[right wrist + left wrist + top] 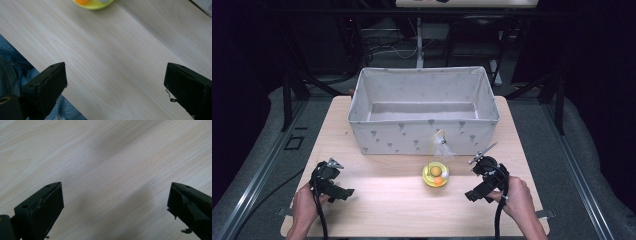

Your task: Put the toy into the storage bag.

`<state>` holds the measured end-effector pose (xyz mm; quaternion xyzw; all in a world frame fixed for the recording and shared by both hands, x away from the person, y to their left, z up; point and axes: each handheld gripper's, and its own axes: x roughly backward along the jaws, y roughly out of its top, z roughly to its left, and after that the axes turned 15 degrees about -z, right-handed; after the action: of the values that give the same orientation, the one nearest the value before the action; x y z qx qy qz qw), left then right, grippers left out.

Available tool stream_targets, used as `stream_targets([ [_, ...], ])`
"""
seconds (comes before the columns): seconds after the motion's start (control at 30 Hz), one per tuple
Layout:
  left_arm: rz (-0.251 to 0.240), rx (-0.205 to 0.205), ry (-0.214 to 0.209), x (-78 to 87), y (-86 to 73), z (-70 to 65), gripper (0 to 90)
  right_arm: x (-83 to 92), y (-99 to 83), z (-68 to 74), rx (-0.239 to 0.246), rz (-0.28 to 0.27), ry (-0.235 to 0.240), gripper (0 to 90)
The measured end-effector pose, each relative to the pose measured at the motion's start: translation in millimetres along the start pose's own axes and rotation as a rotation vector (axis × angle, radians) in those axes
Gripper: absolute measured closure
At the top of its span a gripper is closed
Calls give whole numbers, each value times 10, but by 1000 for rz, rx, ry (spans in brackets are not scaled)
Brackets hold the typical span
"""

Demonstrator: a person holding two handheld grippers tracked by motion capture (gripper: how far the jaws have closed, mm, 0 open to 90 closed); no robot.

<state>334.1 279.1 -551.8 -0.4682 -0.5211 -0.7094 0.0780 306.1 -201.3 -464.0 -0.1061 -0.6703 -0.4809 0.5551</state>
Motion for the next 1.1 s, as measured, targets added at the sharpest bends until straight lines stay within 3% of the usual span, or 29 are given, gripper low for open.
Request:
stream_targets([
  [0.13, -1, -2, 2, 6, 6, 0, 11, -17, 72, 64, 12, 2, 11, 0],
  [0.27, 0, -8, 10, 7, 9, -9, 13, -12, 147, 124, 46, 9, 19, 0],
  [1.1, 20, -12, -10, -30, -4, -24, 5, -49, 609, 400, 135, 26, 89, 0],
])
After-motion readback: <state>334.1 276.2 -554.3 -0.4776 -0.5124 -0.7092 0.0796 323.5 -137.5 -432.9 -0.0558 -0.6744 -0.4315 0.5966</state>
